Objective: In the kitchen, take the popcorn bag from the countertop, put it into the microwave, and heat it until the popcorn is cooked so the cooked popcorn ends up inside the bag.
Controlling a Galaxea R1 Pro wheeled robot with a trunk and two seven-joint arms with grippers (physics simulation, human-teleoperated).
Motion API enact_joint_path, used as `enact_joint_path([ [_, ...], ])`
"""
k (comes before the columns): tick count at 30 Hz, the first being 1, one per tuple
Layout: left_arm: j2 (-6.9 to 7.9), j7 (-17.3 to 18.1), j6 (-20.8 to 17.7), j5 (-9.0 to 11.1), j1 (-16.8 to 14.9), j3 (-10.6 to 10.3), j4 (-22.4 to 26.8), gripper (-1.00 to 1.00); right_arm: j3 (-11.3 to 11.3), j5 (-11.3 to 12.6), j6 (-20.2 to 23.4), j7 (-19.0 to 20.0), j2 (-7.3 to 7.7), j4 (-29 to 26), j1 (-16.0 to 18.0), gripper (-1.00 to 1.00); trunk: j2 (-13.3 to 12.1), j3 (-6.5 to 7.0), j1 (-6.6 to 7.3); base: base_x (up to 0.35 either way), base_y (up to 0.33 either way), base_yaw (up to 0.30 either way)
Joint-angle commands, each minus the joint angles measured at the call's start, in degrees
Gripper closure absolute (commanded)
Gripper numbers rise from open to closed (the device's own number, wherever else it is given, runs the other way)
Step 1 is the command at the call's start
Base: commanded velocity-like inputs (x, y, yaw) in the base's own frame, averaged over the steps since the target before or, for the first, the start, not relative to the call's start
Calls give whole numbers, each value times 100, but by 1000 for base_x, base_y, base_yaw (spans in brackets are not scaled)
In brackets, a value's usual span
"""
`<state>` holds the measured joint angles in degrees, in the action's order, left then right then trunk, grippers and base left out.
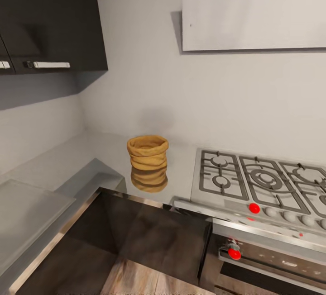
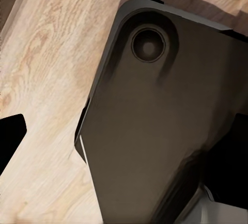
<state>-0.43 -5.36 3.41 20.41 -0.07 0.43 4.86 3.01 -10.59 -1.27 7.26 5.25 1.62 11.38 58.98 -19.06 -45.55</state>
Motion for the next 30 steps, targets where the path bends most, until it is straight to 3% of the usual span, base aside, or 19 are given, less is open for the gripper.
enact_joint_path([
  [1,-1,-14,12,22,0,1,2,-100,33,-49,-13,13,2,14,7,-100,4,-15,0,0,0,0],
  [30,-1,-17,18,24,-1,1,5,-100,33,-49,-15,13,2,14,9,-100,4,-278,0,0,0,0],
])
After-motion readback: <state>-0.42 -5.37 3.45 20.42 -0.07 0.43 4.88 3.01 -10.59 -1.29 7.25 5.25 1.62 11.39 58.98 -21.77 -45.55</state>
